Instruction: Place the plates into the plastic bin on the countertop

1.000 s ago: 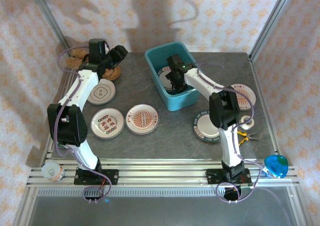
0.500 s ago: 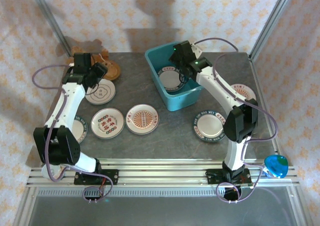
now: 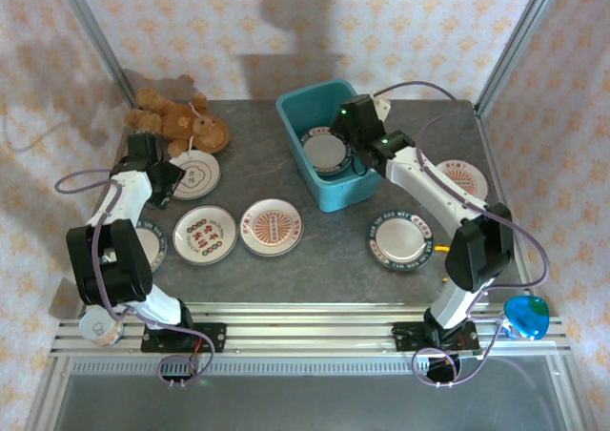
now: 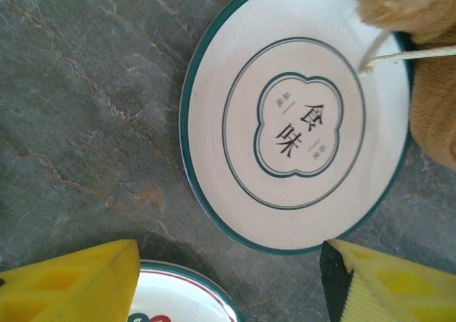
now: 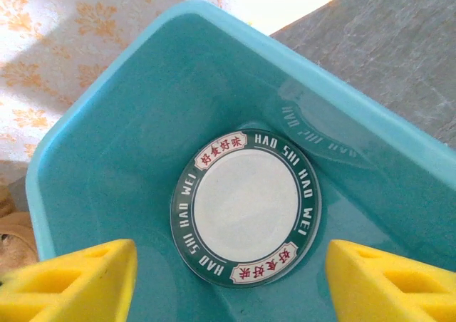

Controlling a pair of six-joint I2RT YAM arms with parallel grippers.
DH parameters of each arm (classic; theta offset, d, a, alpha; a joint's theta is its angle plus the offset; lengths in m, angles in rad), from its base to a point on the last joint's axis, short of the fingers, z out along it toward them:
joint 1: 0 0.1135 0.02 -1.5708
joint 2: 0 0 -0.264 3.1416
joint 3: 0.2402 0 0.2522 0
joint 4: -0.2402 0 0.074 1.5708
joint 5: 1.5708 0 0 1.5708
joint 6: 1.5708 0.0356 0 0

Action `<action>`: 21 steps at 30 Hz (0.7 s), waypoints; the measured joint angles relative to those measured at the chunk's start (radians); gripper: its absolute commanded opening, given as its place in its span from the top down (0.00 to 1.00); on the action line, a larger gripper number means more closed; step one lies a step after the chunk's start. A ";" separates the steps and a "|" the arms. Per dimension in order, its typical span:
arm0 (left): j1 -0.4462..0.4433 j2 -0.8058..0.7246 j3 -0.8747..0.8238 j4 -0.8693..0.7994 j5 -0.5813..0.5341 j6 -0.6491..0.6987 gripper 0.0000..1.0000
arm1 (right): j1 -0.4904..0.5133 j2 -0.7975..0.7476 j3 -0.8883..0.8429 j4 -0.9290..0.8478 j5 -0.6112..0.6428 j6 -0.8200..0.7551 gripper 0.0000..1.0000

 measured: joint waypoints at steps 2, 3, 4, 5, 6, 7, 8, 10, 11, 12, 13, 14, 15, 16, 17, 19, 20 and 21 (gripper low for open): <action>0.019 0.043 -0.001 0.025 0.028 0.002 0.32 | 0.000 -0.031 -0.027 0.002 0.006 0.004 0.32; 0.026 0.066 0.000 0.036 0.038 0.003 0.32 | 0.000 -0.043 -0.040 0.004 0.013 0.006 0.32; 0.031 0.089 0.001 0.044 0.049 0.003 0.33 | 0.000 -0.054 -0.052 0.005 0.019 0.009 0.33; 0.033 0.110 0.003 0.051 0.057 0.006 0.33 | 0.000 -0.064 -0.066 0.006 0.024 0.014 0.33; 0.034 0.127 0.004 0.055 0.065 0.010 0.33 | 0.000 -0.071 -0.076 0.006 0.028 0.017 0.34; 0.034 0.145 0.006 0.056 0.074 0.012 0.33 | 0.000 -0.078 -0.089 0.006 0.034 0.023 0.34; 0.034 0.158 0.009 0.058 0.077 0.018 0.33 | 0.000 -0.083 -0.098 0.006 0.039 0.028 0.34; 0.034 0.177 0.016 0.063 0.082 0.027 0.34 | 0.000 -0.089 -0.111 0.006 0.048 0.038 0.35; 0.034 0.185 0.023 0.064 0.083 0.029 0.34 | 0.000 -0.091 -0.117 0.006 0.053 0.042 0.35; 0.034 0.193 0.030 0.068 0.085 0.032 0.34 | 0.000 -0.094 -0.122 0.006 0.054 0.046 0.35; 0.034 0.201 0.038 0.071 0.085 0.035 0.35 | 0.000 -0.096 -0.126 0.006 0.058 0.050 0.36; 0.034 0.210 0.046 0.075 0.088 0.038 0.36 | 0.000 -0.098 -0.129 0.005 0.061 0.053 0.36; 0.034 0.220 0.054 0.078 0.092 0.040 0.38 | 0.000 -0.098 -0.130 0.005 0.063 0.056 0.37; 0.034 0.232 0.060 0.084 0.093 0.045 0.39 | 0.000 -0.100 -0.131 0.005 0.065 0.057 0.37; 0.034 0.243 0.061 0.093 0.097 0.049 0.39 | 0.000 -0.100 -0.131 0.005 0.068 0.060 0.37; 0.034 0.260 0.061 0.099 0.100 0.056 0.41 | 0.000 -0.101 -0.131 0.005 0.071 0.061 0.37; 0.034 0.267 0.061 0.101 0.101 0.056 0.42 | 0.000 -0.101 -0.131 0.005 0.072 0.064 0.37; 0.035 0.273 0.061 0.101 0.102 0.056 0.43 | 0.000 -0.101 -0.131 0.005 0.072 0.065 0.38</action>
